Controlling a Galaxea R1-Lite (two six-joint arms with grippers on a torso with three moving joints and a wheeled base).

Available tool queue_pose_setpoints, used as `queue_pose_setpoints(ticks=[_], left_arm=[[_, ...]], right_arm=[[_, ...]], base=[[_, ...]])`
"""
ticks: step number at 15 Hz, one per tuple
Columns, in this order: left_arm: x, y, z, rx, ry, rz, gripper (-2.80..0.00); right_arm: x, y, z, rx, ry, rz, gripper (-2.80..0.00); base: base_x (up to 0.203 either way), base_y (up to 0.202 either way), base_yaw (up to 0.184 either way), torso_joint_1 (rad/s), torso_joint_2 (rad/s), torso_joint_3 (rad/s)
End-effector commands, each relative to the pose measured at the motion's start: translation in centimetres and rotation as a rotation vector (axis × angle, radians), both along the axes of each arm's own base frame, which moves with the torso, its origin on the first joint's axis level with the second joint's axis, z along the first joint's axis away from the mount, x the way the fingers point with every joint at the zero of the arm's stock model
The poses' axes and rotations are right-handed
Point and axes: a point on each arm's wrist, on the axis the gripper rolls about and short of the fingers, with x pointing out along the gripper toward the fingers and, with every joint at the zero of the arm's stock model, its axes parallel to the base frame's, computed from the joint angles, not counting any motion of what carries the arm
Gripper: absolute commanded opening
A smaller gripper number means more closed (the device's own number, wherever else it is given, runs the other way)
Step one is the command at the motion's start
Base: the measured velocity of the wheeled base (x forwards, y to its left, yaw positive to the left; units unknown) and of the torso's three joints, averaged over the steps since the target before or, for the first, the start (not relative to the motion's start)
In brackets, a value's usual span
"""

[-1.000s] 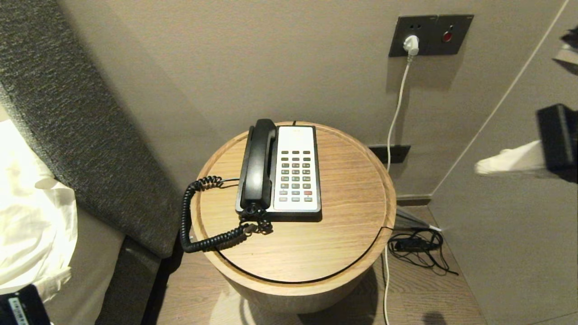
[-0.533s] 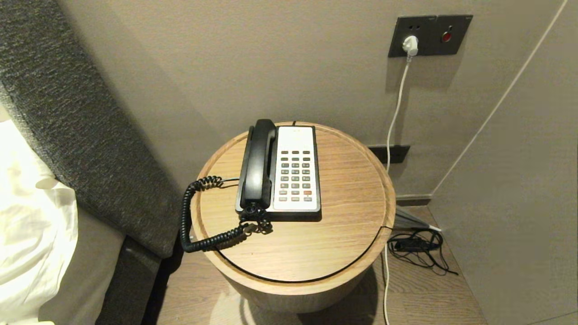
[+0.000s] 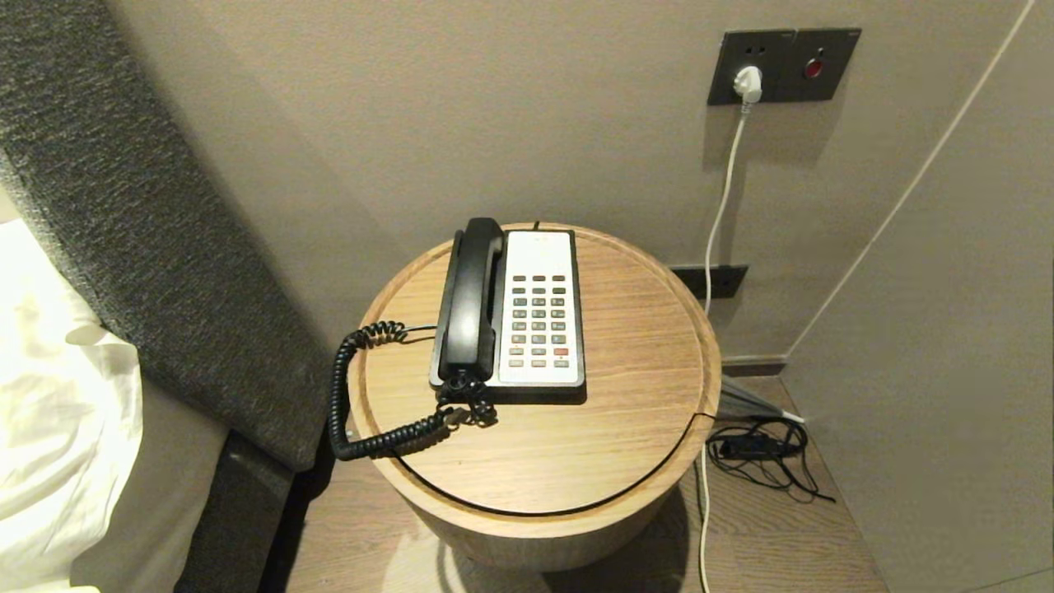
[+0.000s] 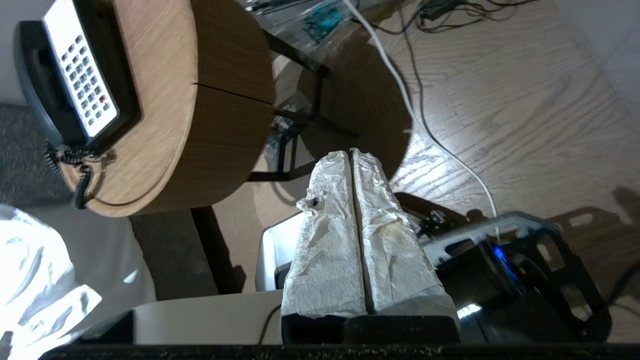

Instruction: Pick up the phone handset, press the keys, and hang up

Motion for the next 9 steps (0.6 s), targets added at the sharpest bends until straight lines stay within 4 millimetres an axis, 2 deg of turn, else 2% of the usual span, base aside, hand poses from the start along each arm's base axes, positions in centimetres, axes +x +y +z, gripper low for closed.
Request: queue_pose_setpoints(ticks=[1,5,7,9], left_arm=[[-0.1,0.0,-0.5,-0.001,0.0,0.004,-2.8],[0.0,0.0,-2.6,0.014,0.043,-0.025,-2.8],[-0.8,-0.2,-3.4,0.055,-0.027,-0.107,-2.8],[-1.1,-0.4,-4.8,0.079,-0.06,-0.221,-2.8]], right_arm=[[-1.5,0.1,-1.6,0.005,-0.016,-0.043,-2.8],[-4.0,1.2,-5.3,-0.059,-0.086,-0.115,-2.8],[-4.1,1.4,-8.2,-0.16,-0.071,-0.084,-2.8],[-3.2,1.5,-9.3,-0.199,-0.035,-0.058,-2.8]], base=[[0.0,0.0,0.0,0.0,0.0,0.0],[0.0,0.0,0.0,0.0,0.0,0.0],[0.0,0.0,0.0,0.0,0.0,0.0],[0.0,0.0,0.0,0.0,0.0,0.0]])
